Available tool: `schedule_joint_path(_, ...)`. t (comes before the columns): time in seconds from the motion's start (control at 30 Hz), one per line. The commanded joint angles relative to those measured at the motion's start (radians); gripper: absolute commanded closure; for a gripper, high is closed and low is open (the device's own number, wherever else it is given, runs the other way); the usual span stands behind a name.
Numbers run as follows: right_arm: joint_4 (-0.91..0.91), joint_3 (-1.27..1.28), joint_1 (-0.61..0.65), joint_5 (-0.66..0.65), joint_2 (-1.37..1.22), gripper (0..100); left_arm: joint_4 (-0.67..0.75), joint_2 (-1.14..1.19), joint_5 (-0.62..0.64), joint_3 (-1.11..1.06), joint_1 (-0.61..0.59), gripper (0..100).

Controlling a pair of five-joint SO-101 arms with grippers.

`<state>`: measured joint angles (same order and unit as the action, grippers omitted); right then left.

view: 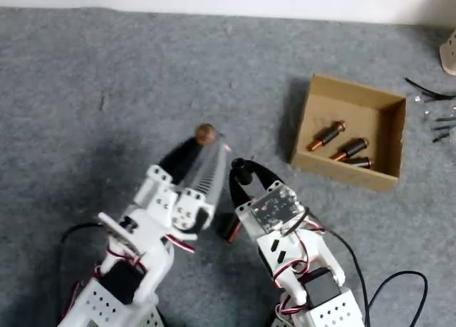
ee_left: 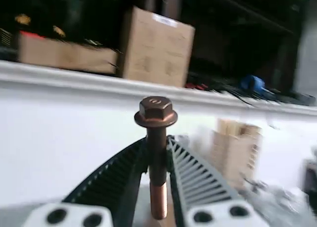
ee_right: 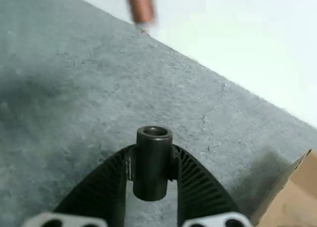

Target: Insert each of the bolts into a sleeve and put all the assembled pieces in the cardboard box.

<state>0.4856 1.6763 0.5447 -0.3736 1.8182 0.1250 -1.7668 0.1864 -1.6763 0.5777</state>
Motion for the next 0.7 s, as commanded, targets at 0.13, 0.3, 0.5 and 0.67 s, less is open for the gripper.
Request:
schedule_joint_path(0.13,-0.033,0.13,0.012,-0.063,0.021,99.3,-0.092,-0.004,0.005,-0.021,0.022,99)
schedule_joint_path(0.3,-0.038,0.128,-0.007,-0.061,0.021,99.3,-0.098,0.005,0.005,-0.021,0.022,99)
schedule_joint_path(0.5,-0.081,0.128,-0.016,0.02,0.021,99.3,-0.106,0.005,0.193,-0.021,-0.048,99)
schedule_joint_path(0.67,-0.081,0.128,-0.013,0.023,0.021,99.3,-0.109,0.007,0.315,-0.022,-0.107,99)
